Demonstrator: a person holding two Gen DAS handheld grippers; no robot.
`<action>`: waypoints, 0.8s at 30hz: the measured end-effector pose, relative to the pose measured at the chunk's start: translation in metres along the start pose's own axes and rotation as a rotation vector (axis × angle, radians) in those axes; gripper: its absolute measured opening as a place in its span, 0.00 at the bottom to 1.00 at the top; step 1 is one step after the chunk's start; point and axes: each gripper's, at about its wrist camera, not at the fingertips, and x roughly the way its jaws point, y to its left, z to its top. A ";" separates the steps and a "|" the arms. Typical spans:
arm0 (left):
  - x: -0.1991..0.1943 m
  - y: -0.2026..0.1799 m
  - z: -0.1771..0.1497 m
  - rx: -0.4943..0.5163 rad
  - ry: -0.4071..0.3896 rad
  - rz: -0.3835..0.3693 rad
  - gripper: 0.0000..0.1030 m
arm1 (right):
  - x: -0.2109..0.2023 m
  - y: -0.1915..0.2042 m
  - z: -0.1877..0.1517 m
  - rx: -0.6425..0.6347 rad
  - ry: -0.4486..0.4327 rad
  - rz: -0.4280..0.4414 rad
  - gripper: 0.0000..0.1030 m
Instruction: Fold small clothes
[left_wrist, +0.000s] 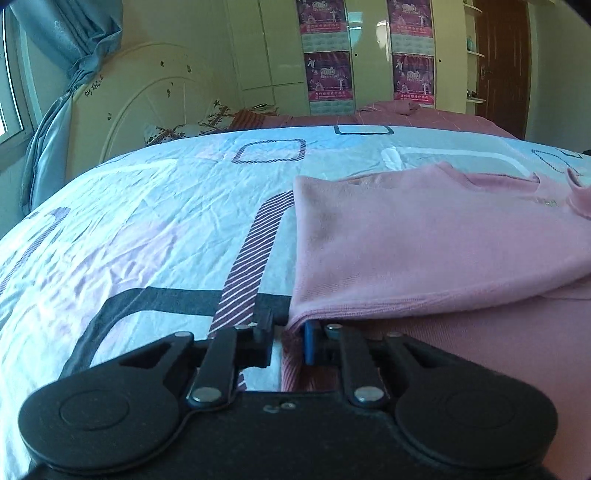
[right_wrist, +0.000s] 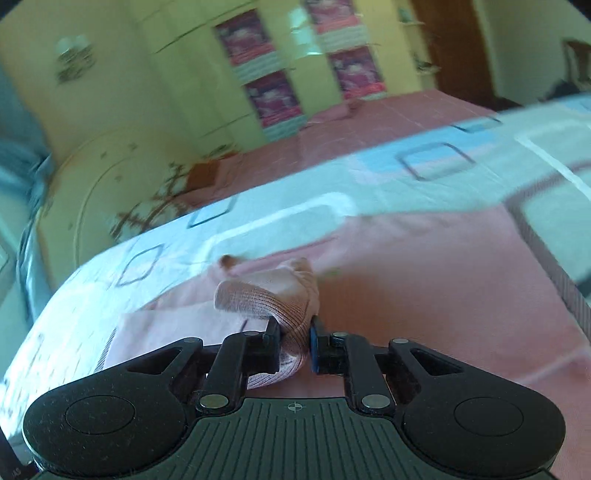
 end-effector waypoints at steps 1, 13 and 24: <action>-0.001 -0.003 -0.001 0.011 0.002 0.001 0.10 | 0.002 -0.013 -0.002 0.049 0.036 -0.007 0.13; -0.022 0.006 -0.001 -0.013 0.055 -0.086 0.33 | -0.005 -0.054 -0.003 0.147 0.057 -0.025 0.58; -0.003 0.023 0.041 -0.208 0.041 -0.134 0.64 | 0.022 -0.055 0.001 0.111 0.117 -0.024 0.31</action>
